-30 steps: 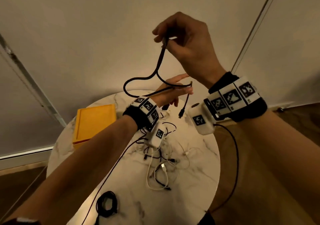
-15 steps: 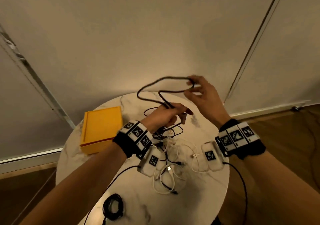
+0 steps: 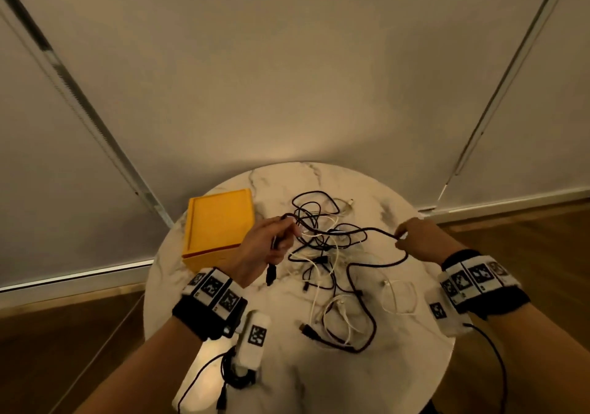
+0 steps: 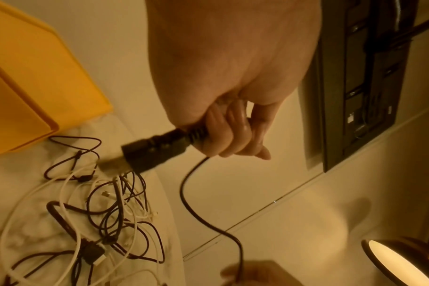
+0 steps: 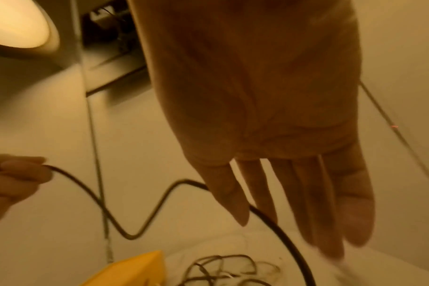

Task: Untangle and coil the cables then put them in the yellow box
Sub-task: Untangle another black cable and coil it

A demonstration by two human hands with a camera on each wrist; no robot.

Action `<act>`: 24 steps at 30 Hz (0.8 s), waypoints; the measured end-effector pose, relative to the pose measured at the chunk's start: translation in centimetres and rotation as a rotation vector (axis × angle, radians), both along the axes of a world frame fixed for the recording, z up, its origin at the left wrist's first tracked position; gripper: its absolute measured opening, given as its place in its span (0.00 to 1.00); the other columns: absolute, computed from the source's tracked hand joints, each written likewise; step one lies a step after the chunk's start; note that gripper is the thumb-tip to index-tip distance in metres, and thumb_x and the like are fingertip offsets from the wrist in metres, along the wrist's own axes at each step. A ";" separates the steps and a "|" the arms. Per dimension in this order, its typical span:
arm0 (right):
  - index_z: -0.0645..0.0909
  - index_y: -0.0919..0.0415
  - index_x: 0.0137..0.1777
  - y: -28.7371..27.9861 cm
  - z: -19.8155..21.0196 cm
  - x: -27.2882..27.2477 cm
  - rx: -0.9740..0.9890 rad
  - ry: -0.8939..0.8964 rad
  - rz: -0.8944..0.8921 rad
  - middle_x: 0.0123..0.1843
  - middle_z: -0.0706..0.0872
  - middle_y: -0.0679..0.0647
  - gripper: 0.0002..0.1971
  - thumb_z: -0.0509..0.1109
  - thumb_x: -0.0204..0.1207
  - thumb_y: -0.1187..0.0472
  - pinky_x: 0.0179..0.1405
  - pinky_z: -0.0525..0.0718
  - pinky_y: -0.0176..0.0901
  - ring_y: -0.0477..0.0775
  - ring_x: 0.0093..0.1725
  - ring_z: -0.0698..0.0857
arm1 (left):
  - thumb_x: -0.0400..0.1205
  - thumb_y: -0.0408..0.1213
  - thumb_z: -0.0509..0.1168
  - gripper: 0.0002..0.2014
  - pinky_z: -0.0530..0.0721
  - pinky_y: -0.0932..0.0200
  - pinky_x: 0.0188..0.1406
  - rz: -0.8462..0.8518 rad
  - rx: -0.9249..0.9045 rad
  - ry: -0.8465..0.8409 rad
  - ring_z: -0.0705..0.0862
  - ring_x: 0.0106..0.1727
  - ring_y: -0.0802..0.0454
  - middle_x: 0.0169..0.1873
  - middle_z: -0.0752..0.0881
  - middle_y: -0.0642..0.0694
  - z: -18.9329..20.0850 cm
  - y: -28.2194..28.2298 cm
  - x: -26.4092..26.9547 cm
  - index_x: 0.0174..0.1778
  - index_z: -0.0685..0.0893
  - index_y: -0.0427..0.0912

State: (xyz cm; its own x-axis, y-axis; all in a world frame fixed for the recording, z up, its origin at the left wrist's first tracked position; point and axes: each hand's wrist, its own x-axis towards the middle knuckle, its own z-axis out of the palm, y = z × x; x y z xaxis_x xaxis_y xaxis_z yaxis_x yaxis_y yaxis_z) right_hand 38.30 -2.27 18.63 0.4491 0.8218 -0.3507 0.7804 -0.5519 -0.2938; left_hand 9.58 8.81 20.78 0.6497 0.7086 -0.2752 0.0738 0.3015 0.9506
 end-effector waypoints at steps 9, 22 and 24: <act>0.70 0.58 0.78 1.1 2.9 -14.8 0.665 0.293 0.442 0.76 0.73 0.54 0.32 0.75 0.73 0.61 0.72 0.62 0.29 0.50 0.75 0.69 | 0.84 0.50 0.54 0.23 0.50 0.59 0.20 -0.333 -0.010 -0.034 0.55 0.19 0.56 0.17 0.64 0.50 3.2 -1.4 -1.2 0.32 0.82 0.39; 0.76 0.57 0.62 3.4 1.7 -17.7 0.979 0.493 0.268 0.60 0.81 0.51 0.17 0.74 0.74 0.63 0.58 0.79 0.37 0.47 0.59 0.81 | 0.77 0.46 0.63 0.13 0.52 0.62 0.18 -0.200 -0.185 -0.378 0.56 0.18 0.58 0.16 0.65 0.54 4.0 -2.6 -4.4 0.32 0.82 0.42; 0.79 0.57 0.61 4.0 2.2 -18.4 0.990 0.446 0.432 0.58 0.82 0.51 0.17 0.71 0.71 0.63 0.58 0.76 0.33 0.43 0.58 0.81 | 0.77 0.47 0.67 0.13 0.54 0.62 0.17 -0.278 -0.176 -0.382 0.54 0.18 0.56 0.16 0.65 0.54 3.9 -3.1 -4.4 0.34 0.82 0.41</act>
State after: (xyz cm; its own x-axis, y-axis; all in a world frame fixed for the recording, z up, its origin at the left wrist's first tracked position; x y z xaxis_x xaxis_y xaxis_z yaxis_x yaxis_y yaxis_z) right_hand 19.94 1.73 20.81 0.0644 0.8791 0.4722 0.5660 0.3576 -0.7428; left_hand 5.16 5.71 24.70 0.8851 0.4583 -0.0805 -0.1693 0.4782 0.8618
